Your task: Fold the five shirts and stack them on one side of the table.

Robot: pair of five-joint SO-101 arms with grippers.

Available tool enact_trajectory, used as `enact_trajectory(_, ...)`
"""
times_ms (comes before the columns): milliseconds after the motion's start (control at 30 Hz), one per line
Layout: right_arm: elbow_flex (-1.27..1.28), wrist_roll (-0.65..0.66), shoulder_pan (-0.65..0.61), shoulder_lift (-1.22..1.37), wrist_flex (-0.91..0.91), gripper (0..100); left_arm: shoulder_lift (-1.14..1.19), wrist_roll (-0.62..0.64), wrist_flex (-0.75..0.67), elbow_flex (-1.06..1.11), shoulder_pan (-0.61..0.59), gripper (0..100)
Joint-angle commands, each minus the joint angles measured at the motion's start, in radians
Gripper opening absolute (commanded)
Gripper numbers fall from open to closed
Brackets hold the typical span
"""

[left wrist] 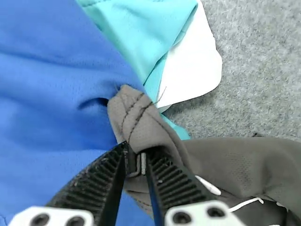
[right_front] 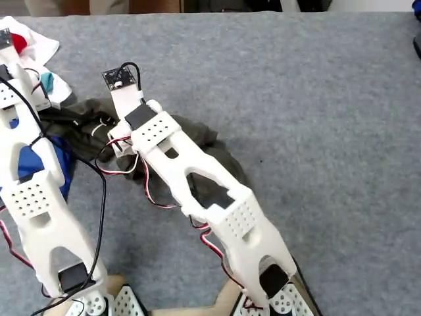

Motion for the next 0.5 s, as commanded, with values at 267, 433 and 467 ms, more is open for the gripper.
enact_trajectory(267, -0.137, -0.005, 0.064, 0.018, -0.011, 0.6, -0.008, -0.002, -0.015, -0.014, -0.008, 2)
enact_trajectory(433, -0.208, -0.002, 0.105, -0.012, 0.038, 0.6, -0.008, 0.0, -0.017, -0.014, -0.008, 2)
enact_trajectory(467, -0.236, 0.0, 0.111, -0.021, 0.049, 0.6, -0.008, 0.0, -0.017, -0.014, -0.008, 2)
